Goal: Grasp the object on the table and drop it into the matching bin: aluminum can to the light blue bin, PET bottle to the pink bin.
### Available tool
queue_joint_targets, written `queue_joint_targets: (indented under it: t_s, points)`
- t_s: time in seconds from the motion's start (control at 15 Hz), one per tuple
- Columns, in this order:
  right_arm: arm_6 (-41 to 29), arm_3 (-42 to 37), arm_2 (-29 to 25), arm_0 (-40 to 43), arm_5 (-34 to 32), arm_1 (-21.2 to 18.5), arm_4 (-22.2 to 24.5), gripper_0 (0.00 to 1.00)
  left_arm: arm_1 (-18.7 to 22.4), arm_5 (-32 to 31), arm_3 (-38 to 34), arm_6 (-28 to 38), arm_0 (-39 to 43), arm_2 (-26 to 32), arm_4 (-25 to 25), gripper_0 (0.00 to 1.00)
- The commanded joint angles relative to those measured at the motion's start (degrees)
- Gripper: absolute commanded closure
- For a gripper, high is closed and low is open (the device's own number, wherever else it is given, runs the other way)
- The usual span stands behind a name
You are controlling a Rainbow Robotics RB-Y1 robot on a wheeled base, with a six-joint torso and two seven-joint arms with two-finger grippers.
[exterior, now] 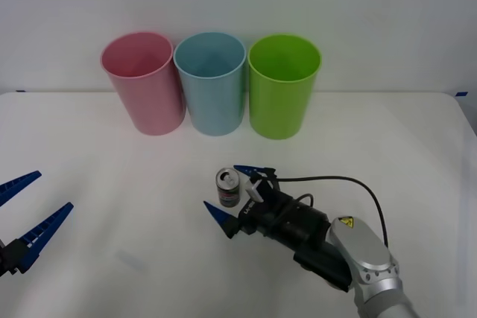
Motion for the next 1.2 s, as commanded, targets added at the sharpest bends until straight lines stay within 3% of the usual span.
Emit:
queue_joint_targets:
  t_s: [0.07, 0.13, 0.2, 0.8, 1.2]
  points:
    - [-0.1, 0.0, 0.2, 0.0, 0.3, 0.1, -0.1, 0.53, 0.0, 0.0, 0.0, 0.0, 0.0, 0.0, 0.0, 0.00]
    - [0.0, 0.1, 0.2, 0.0, 0.5, 0.2, -0.1, 0.89, 0.0, 0.0, 0.0, 0.0, 0.0, 0.0, 0.0, 0.00]
    - [0.0, 0.0, 0.2, 0.0, 0.6, 0.2, -0.1, 1.00, 0.0, 0.0, 0.0, 0.0, 0.0, 0.0, 0.0, 0.00]
    - [-0.4, -0.2, 0.9, 0.0, 1.8, 0.3, -1.0, 1.00, 0.0, 0.0, 0.0, 0.0, 0.0, 0.0, 0.0, 0.00]
    - [-1.8, -4.5, 1.2, 1.7, 0.8, -1.0, -3.2, 1.00, 0.0, 0.0, 0.0, 0.0, 0.0, 0.0, 0.0, 0.00]
